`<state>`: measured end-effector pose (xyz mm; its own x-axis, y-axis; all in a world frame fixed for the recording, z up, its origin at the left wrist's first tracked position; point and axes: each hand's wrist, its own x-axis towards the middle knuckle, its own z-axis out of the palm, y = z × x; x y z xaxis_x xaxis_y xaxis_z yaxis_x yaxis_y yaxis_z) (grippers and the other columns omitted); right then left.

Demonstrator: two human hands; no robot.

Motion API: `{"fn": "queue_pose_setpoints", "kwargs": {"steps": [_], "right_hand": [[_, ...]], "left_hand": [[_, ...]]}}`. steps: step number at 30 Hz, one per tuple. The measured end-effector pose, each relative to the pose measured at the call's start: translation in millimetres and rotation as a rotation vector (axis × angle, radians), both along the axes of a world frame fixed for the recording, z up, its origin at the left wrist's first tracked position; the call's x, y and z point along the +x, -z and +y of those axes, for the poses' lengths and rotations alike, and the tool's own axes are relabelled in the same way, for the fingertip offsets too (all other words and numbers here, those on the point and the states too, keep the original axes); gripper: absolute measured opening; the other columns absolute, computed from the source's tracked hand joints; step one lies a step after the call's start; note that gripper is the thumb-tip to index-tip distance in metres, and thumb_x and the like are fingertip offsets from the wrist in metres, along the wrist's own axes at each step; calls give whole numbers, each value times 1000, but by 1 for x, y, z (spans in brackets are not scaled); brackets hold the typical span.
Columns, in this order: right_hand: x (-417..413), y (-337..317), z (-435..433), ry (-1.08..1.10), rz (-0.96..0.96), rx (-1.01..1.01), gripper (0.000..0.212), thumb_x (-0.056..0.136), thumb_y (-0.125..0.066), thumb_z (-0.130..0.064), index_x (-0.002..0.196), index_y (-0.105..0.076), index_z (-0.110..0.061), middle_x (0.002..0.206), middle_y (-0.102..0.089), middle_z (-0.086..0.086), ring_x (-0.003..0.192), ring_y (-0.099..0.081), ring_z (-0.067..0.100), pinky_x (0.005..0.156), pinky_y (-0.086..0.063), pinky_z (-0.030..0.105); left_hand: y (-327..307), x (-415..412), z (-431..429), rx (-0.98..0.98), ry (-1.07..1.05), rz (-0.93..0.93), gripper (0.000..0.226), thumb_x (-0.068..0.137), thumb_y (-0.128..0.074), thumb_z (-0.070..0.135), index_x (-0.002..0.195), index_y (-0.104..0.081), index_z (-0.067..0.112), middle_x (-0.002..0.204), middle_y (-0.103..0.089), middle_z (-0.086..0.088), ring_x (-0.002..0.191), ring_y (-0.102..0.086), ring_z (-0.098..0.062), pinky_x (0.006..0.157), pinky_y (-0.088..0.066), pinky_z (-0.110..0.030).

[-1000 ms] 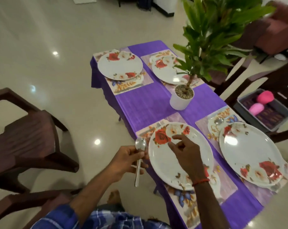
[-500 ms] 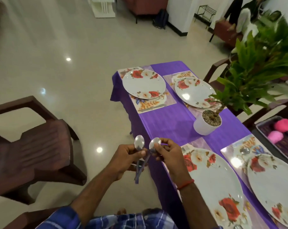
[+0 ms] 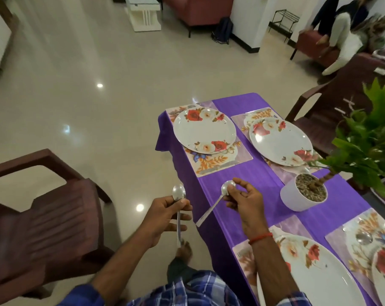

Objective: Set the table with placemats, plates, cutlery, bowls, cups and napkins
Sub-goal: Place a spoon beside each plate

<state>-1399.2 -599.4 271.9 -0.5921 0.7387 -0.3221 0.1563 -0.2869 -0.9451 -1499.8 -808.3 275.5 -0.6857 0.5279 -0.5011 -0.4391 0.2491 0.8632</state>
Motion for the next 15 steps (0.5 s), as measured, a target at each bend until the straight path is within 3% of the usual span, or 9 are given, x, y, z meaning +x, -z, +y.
{"fn": "queue_pose_setpoints", "kwargs": {"steps": [7, 15], "right_hand": [[-77, 18, 59, 183, 56, -91, 34, 88, -75, -12, 120, -65, -11, 86, -77, 14, 72, -73, 22, 65, -62, 32], [-135, 71, 111, 280, -75, -72, 25, 90, -72, -5, 113, -65, -11, 87, -75, 18, 73, -76, 26, 66, -63, 31]], "left_hand": [[-10, -81, 40, -29, -9, -12, 23, 98, -64, 26, 110, -73, 8, 102, -78, -10, 93, -76, -32, 82, -62, -55], [5, -135, 71, -135, -20, -50, 22, 100, -63, 24, 111, -73, 8, 102, -78, -8, 92, -76, -31, 76, -64, -50]]}}
